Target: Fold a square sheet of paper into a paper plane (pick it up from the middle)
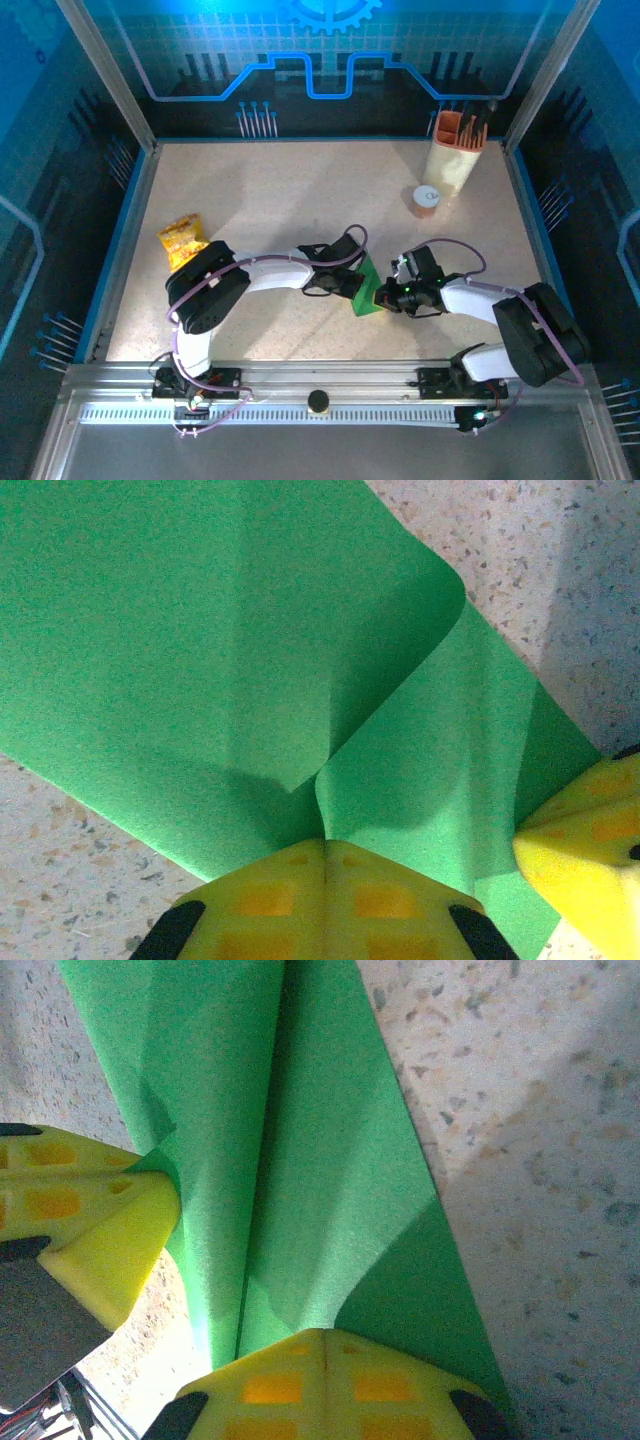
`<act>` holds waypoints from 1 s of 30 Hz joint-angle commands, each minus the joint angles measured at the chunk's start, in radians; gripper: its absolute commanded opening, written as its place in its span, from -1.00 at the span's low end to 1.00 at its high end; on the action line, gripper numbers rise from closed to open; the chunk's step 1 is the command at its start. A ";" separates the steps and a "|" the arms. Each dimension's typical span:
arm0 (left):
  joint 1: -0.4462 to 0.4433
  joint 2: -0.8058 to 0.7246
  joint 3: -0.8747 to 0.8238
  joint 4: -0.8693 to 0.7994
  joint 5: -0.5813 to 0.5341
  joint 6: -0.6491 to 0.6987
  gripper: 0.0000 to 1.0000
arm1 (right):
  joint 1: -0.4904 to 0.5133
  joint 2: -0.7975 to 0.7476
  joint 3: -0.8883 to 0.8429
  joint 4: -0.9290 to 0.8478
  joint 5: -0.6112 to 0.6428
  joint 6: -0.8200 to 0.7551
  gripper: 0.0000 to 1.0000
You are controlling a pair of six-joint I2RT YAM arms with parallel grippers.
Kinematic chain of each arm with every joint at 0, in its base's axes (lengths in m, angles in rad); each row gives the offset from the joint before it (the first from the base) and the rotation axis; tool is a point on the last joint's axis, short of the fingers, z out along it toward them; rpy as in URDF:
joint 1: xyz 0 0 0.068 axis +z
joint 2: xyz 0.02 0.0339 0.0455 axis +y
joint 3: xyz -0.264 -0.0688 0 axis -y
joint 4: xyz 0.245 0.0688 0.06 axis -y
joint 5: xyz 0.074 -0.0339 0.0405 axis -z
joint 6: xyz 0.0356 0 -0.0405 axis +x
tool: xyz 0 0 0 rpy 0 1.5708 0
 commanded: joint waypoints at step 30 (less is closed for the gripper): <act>-0.002 0.001 0.013 -0.032 -0.036 0.017 -1.00 | -0.016 0.013 -0.005 -0.095 0.059 -0.022 -1.00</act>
